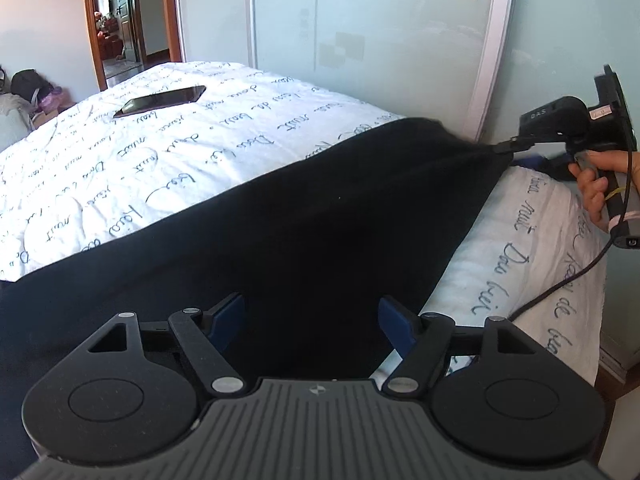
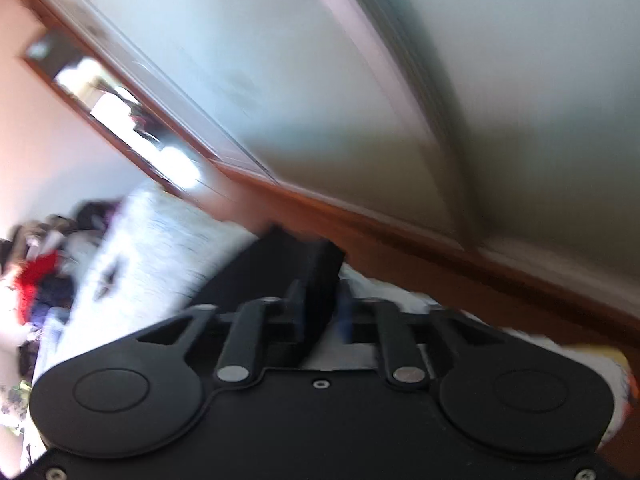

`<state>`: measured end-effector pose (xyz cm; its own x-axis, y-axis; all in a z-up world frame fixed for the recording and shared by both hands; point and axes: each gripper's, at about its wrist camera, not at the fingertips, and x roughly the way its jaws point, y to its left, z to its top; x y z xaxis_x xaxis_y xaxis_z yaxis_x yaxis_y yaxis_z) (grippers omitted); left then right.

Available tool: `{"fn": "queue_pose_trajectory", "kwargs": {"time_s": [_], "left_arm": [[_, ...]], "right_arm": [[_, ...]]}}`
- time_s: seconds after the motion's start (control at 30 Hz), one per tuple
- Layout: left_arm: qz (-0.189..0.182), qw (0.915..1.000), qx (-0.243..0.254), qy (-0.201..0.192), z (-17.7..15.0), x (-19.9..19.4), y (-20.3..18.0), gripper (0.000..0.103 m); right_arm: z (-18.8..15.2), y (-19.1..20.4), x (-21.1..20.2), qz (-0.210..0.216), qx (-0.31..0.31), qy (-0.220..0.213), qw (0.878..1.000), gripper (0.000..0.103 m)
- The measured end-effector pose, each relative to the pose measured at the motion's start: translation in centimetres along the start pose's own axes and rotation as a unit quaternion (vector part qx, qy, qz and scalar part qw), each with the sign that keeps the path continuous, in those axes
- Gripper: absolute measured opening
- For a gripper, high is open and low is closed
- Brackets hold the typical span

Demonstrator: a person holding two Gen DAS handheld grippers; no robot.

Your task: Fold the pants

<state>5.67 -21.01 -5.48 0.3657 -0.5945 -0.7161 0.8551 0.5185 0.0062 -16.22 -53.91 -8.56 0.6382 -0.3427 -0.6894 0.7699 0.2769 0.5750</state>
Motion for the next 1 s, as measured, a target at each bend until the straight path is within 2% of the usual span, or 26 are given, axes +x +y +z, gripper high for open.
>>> {"fn": "queue_pose_trajectory", "kwargs": {"time_s": [0.07, 0.1, 0.13, 0.17, 0.2, 0.27, 0.3, 0.37, 0.43, 0.5, 0.57, 0.6, 0.67, 0.7, 0.73, 0.8, 0.9, 0.93, 0.97, 1.0], "left_arm": [[0.006, 0.9999, -0.001, -0.01, -0.2, -0.9, 0.3, 0.076], [0.01, 0.9999, -0.001, -0.013, -0.4, -1.4, 0.6, 0.076], [0.014, 0.9998, -0.003, -0.016, -0.5, -2.0, 0.9, 0.076], [0.02, 0.9996, -0.006, -0.02, -0.8, -2.7, 1.2, 0.076], [0.027, 0.9993, -0.011, -0.022, -1.1, -3.2, 1.7, 0.077], [0.047, 0.9982, -0.025, -0.026, -1.7, -4.4, 2.8, 0.077], [0.058, 0.9974, -0.034, -0.027, -2.1, -5.0, 3.4, 0.077], [0.084, 0.9946, -0.055, -0.026, -2.9, -6.0, 4.9, 0.078], [0.107, 0.9905, -0.083, -0.024, -3.7, -6.8, 6.6, 0.078], [0.114, 0.9864, -0.117, -0.019, -4.5, -7.4, 8.3, 0.078], [0.114, 0.9816, -0.152, -0.02, -5.1, -7.8, 10.0, 0.078], [0.116, 0.9787, -0.168, -0.02, -5.2, -8.0, 10.8, 0.078], [0.125, 0.9748, -0.184, -0.024, -5.3, -8.4, 11.6, 0.078], [0.133, 0.9737, -0.183, -0.027, -5.3, -8.7, 11.8, 0.078], [0.142, 0.9727, -0.181, -0.032, -5.3, -9.1, 11.9, 0.078], [0.162, 0.9706, -0.174, -0.037, -5.7, -9.9, 12.3, 0.078], [0.178, 0.9679, -0.175, -0.033, -6.0, -10.5, 12.6, 0.08], [0.18, 0.9675, -0.176, -0.029, -6.0, -10.5, 12.7, 0.08], [0.181, 0.9672, -0.176, -0.025, -6.1, -10.4, 12.8, 0.08], [0.185, 0.9672, -0.173, -0.022, -6.1, -10.3, 12.9, 0.08]], "right_arm": [[-0.4, 1.1, -2.4, -0.025, -0.032, -0.064, 0.997, 0.041], [-1.0, 2.6, -3.6, -0.017, -0.07, -0.094, 0.993, 0.041], [-1.7, 4.6, -4.3, 0.017, -0.119, -0.102, 0.987, 0.041], [-2.6, 6.7, -4.5, 0.055, -0.171, -0.089, 0.98, 0.041], [-3.9, 9.5, -4.4, 0.099, -0.227, -0.063, 0.967, 0.041], [-7.5, 14.7, -3.4, 0.178, -0.329, 0.007, 0.927, 0.04], [-9.6, 17.0, -2.7, 0.219, -0.369, 0.047, 0.902, 0.04], [-13.4, 20.6, -0.8, 0.272, -0.419, 0.122, 0.858, 0.037], [-17.0, 23.4, 1.5, 0.288, -0.458, 0.187, 0.82, 0.035], [-19.6, 25.2, 3.7, 0.271, -0.504, 0.215, 0.791, 0.035], [-21.1, 26.7, 6.0, 0.226, -0.55, 0.193, 0.781, 0.029], [-21.0, 27.4, 6.6, 0.225, -0.553, 0.183, 0.781, 0.028], [-19.4, 28.5, 7.0, 0.212, -0.531, 0.176, 0.801, 0.025], [-18.9, 28.9, 6.6, 0.207, -0.531, 0.168, 0.804, 0.026], [-18.7, 29.2, 5.8, 0.21, -0.538, 0.16, 0.801, 0.026], [-19.6, 29.5, 4.8, 0.222, -0.562, 0.162, 0.78, 0.026], [-21.7, 28.7, 5.7, 0.195, -0.6, 0.189, 0.752, 0.026], [-22.2, 28.6, 6.4, 0.191, -0.604, 0.187, 0.751, 0.025], [-22.2, 28.8, 6.9, 0.2, -0.597, 0.178, 0.756, 0.026], [-21.9, 29.5, 7.4, 0.2, -0.581, 0.182, 0.768, 0.026]]}}
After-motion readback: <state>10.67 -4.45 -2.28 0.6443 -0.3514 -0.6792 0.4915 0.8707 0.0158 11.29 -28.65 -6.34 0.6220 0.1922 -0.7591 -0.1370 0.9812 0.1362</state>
